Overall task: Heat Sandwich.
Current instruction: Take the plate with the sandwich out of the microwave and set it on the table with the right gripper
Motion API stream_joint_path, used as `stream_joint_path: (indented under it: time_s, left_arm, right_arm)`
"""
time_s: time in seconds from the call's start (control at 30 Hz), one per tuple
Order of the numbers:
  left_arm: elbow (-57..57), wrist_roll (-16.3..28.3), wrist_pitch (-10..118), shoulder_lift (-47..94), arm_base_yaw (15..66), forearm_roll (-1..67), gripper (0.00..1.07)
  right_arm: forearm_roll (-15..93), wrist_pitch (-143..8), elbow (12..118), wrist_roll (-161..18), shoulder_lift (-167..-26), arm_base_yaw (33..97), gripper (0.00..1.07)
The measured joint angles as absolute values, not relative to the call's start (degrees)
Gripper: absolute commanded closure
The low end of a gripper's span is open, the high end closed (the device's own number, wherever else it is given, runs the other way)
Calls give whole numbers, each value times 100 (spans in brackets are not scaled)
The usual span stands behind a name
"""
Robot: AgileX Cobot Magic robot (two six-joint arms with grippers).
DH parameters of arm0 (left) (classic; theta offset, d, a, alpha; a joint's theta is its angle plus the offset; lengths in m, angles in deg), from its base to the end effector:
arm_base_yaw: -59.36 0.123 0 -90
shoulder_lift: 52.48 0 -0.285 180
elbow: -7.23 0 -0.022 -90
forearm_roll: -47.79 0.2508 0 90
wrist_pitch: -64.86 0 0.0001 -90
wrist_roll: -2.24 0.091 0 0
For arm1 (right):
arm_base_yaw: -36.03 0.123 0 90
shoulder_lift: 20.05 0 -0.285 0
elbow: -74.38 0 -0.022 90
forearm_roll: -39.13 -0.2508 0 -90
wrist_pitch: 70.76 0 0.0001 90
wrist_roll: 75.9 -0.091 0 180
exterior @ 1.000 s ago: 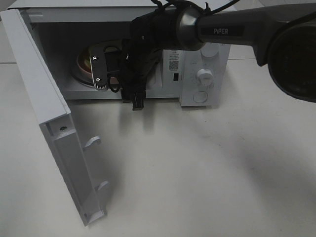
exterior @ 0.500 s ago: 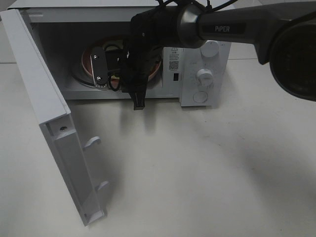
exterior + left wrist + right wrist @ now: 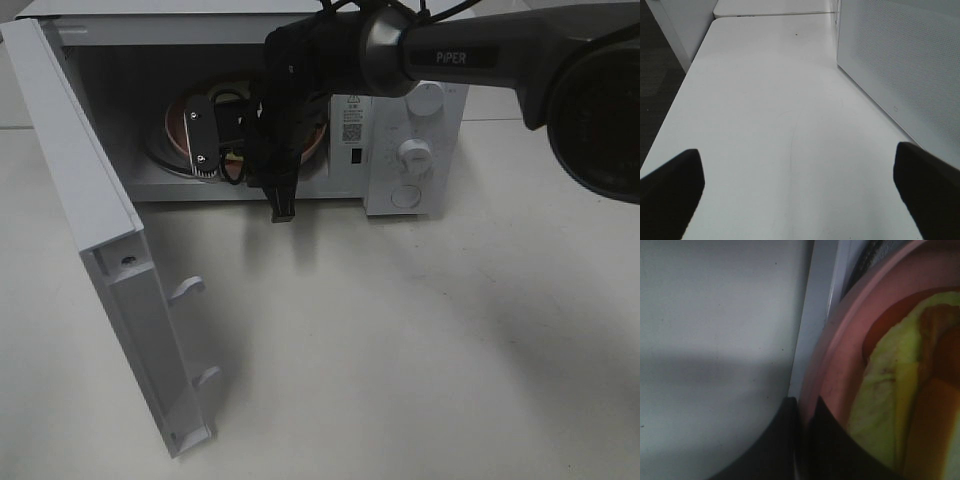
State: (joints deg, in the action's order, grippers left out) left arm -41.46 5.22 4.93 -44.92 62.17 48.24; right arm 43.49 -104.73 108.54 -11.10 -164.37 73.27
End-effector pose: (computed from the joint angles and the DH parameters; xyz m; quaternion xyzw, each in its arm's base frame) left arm -0.0046 0.0004 0.2779 0.0011 0.8489 0.0306 0.5277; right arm 0.4225 0.3163 0.1498 -0.7538 0.5798 -0.1024 0.2917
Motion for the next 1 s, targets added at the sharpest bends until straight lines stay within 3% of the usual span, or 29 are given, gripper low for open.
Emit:
stream_joint_path:
  time_s: [0.7,1.0]
  left_arm:
    - [-4146,522,493,-4492,6217,4824,9]
    - [-4146,522,493,-4492,6217,4824,9]
  right_arm:
    - [3684,-11087,10642,-291,-16093,7322,107]
    - [3558,-10812,9422,225,-15389,7339,107]
